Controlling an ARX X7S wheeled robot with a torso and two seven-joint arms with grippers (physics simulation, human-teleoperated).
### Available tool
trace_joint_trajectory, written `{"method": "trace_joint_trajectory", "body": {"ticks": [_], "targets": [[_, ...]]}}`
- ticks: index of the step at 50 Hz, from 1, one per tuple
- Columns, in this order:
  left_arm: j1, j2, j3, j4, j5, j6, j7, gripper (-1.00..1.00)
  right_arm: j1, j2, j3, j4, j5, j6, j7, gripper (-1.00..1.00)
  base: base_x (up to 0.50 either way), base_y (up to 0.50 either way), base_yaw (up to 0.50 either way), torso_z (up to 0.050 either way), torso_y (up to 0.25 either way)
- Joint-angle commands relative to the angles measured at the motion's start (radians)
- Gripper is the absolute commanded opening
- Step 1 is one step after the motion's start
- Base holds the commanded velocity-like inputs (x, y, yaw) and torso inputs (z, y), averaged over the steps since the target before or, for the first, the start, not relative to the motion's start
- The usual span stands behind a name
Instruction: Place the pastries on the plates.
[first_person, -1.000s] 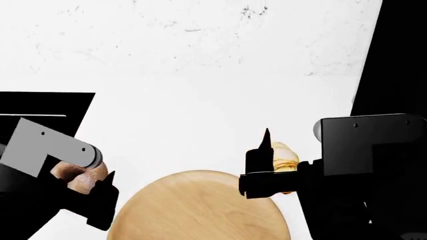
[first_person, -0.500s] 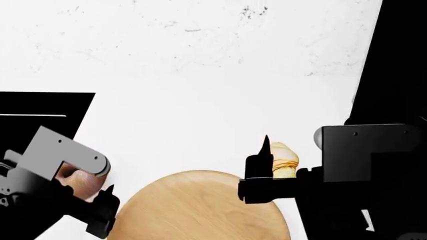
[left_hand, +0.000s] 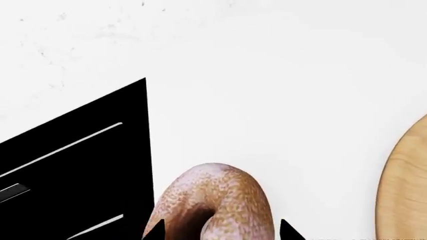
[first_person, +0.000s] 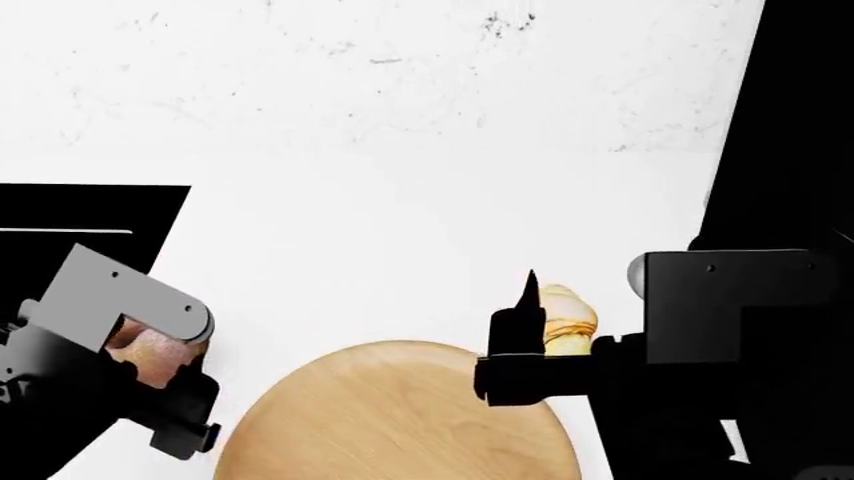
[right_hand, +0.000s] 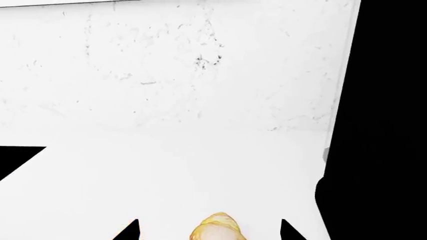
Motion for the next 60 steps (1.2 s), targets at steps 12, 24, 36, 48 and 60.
{"method": "trace_joint_trajectory", "body": {"ticks": [12,24,36,48,60], "targets": [[-0.031,0.012,-0.236,0.221,-0.157,-0.159,-0.121,-1.0,0.23,-0.016,-0.047,0.178,0.024,0.186,0.049,1.0,0.0,0.0,0.0,0.0,0.0],[-0.061,0.015,-0.308,0.277,-0.309,-0.22,-0.236,-1.0,0.412,-0.024,-0.187,0.617,-0.042,0.114,-0.077,1.0,0.0,0.0,0.0,0.0,0.0],[-0.081,-0.004,-0.319,0.271,-0.485,-0.208,-0.377,-1.0,0.482,-0.04,-0.285,0.981,-0.117,-0.042,-0.207,1.0,0.0,0.0,0.0,0.0,0.0],[-0.069,0.003,-0.292,0.265,-0.525,-0.178,-0.426,-1.0,0.48,-0.056,-0.299,1.09,-0.128,-0.101,-0.243,1.0,0.0,0.0,0.0,0.0,0.0],[-0.065,-0.013,-0.278,0.261,-0.554,-0.157,-0.449,-1.0,0.473,-0.051,-0.312,1.058,-0.124,-0.09,-0.244,1.0,0.0,0.0,0.0,0.0,0.0]]}}
